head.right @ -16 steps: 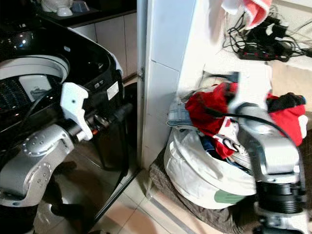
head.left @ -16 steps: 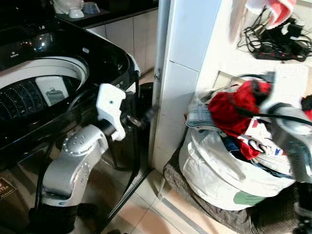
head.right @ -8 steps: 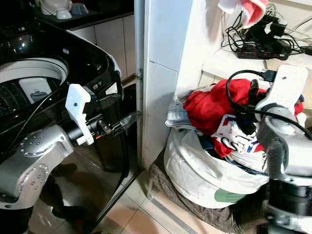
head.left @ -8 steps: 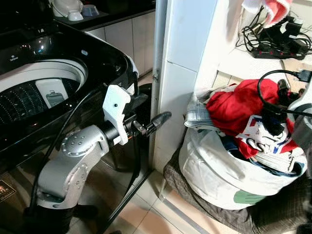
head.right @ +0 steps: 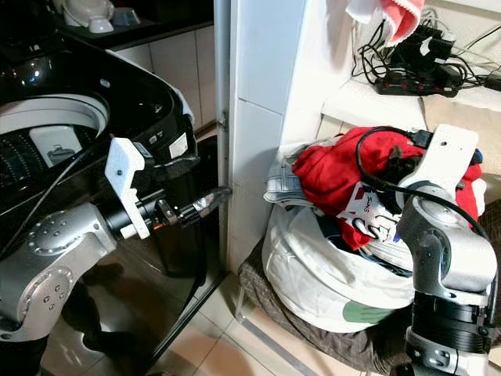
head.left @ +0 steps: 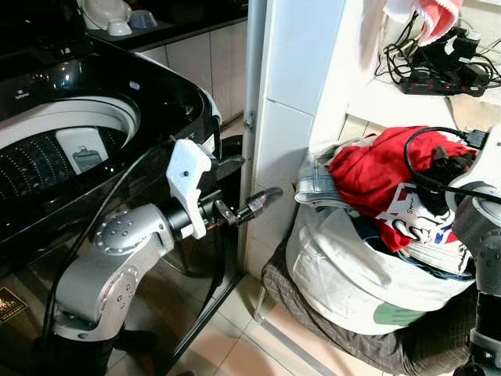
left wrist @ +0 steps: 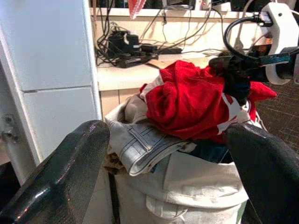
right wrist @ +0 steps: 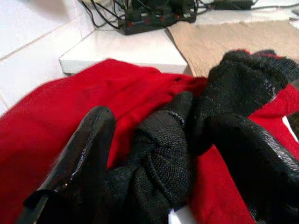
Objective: Clothes washing
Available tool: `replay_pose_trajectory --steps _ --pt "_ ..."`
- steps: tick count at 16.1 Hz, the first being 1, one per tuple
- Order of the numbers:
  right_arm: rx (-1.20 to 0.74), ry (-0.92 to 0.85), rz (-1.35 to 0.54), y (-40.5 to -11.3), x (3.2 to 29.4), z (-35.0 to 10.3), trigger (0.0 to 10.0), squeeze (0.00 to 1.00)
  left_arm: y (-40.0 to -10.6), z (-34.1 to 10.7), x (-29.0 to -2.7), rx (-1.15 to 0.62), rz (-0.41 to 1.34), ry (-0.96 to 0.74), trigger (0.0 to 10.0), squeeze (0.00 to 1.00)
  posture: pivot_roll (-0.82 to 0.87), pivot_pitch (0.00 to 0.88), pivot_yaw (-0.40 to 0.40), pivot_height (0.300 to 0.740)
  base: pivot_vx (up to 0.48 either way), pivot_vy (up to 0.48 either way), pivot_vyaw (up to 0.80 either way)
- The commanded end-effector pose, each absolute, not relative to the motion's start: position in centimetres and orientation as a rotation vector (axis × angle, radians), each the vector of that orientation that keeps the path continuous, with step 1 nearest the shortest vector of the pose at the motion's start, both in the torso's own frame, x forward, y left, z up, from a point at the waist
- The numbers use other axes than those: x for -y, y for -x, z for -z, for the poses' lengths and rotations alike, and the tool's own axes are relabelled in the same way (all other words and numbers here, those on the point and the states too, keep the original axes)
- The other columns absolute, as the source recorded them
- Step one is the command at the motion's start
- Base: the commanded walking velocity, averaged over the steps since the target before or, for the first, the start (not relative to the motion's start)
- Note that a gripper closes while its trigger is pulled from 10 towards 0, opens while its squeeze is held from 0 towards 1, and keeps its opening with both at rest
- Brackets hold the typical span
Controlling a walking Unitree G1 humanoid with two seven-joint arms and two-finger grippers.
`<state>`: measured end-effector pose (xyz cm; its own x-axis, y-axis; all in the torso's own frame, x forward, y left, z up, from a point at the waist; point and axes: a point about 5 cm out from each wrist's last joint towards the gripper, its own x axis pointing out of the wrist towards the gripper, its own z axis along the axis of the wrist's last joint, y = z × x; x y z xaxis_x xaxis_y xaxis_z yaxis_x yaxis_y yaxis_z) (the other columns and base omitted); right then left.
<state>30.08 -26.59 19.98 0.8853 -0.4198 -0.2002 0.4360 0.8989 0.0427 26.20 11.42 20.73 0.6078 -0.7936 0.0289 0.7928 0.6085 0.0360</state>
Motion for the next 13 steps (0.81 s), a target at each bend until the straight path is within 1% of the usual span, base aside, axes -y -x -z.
replay_pose_trajectory --steps 1,5,6,8,9,13 --pt "-0.204 -0.119 0.452 -30.2 26.9 -20.0 10.0 0.00 -26.1 -21.0 -11.2 0.054 0.929 -0.030 10.0 0.00 -0.03 0.000 -0.037 0.740 0.000 0.000 0.00" --pt "-0.253 -0.096 0.423 -30.6 27.5 -19.0 10.0 0.00 -26.4 -21.0 -11.3 0.059 0.897 -0.036 10.0 0.00 -0.03 0.000 -0.045 0.740 0.000 0.000 0.00" --pt "-0.252 -0.116 0.423 -30.7 27.6 -18.9 6.7 0.00 -26.4 -21.0 -11.3 0.061 0.896 -0.037 10.0 0.00 -0.03 0.000 -0.045 0.740 0.000 0.000 0.00" --pt "-0.248 -0.166 0.430 -30.9 27.9 -18.8 0.6 0.00 -26.3 -21.1 -11.2 0.063 0.902 -0.038 10.0 0.00 -0.03 0.000 -0.049 0.740 0.000 0.000 0.00" --pt "-0.247 -0.185 0.432 -30.9 28.0 -18.8 0.0 0.00 -26.2 -21.1 -11.2 0.062 0.907 -0.038 10.0 0.00 -0.03 0.000 -0.049 0.740 0.000 0.000 0.00" --pt "-0.245 -0.195 0.429 -31.1 28.1 -18.8 0.0 0.00 -26.2 -21.1 -11.2 0.062 0.906 -0.041 10.0 0.00 -0.02 0.000 -0.054 0.740 0.000 0.000 0.00"
